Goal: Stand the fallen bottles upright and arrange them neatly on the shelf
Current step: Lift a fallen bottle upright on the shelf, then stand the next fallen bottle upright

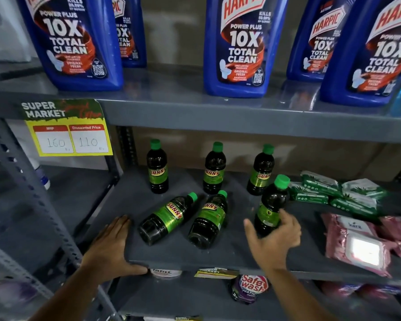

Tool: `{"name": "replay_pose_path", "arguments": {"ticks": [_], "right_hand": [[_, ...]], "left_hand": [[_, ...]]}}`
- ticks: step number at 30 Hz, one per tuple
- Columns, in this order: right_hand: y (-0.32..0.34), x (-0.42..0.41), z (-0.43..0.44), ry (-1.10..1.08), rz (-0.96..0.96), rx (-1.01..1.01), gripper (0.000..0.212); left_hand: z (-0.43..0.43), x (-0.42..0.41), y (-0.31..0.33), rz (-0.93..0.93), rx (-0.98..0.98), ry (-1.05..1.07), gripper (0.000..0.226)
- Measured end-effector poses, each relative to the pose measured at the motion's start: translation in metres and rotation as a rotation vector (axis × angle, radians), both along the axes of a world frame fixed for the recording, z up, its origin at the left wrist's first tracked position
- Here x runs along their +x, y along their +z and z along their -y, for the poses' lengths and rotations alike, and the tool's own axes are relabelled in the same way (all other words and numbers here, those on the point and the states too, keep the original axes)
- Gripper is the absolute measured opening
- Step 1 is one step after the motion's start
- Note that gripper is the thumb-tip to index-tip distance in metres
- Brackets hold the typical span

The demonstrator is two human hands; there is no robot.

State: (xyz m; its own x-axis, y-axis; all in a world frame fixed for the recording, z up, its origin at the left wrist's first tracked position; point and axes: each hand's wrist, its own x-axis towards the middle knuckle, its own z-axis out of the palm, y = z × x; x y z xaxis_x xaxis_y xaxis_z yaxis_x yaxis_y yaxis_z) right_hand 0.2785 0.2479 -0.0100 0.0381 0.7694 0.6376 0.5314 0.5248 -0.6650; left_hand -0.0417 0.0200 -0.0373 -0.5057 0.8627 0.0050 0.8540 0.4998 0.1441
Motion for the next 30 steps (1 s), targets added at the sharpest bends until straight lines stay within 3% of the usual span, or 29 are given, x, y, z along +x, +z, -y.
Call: {"name": "replay_pose_path", "arguments": {"ticks": [2, 5, 7, 9, 13, 18, 21, 25, 27, 30], "right_hand": [[0.0, -0.011, 0.021, 0.259, 0.033, 0.044, 0.066], [0.009, -0.039, 0.03, 0.546, 0.141, -0.185, 0.063], [0.017, -0.066, 0.02, 0.47, 0.178, -0.438, 0.08], [0.025, -0.09, 0.007, 0.34, 0.081, -0.778, 0.09], [0.028, -0.113, -0.008, 0.25, -0.064, -1.085, 0.079], [0.025, -0.118, -0.012, 0.183, -0.169, -1.107, 0.055], [0.029, -0.114, -0.012, 0.159, -0.117, -1.085, 0.049], [0.05, -0.112, -0.015, 0.071, 0.113, -0.882, 0.071], [0.057, -0.115, -0.014, 0.046, 0.089, -0.743, 0.087], [0.057, -0.122, -0.005, 0.082, -0.027, -0.487, 0.088]], "left_hand": [[0.0, 0.001, 0.002, 0.024, 0.021, 0.008, 0.162], [-0.001, 0.004, 0.006, 0.032, -0.001, 0.011, 0.163], [-0.002, 0.004, 0.008, 0.034, -0.025, 0.018, 0.164], [-0.001, 0.004, 0.008, 0.057, -0.04, 0.022, 0.162], [0.0, 0.006, 0.009, 0.078, -0.006, 0.009, 0.159], [0.0, 0.006, 0.012, 0.072, -0.006, 0.014, 0.158], [0.0, 0.007, 0.012, 0.056, -0.011, 0.008, 0.157], [0.0, 0.008, 0.011, 0.049, -0.031, 0.016, 0.159], [-0.001, 0.008, 0.01, 0.052, -0.032, 0.018, 0.161], [0.0, 0.007, 0.009, 0.057, -0.021, 0.022, 0.163]]}}
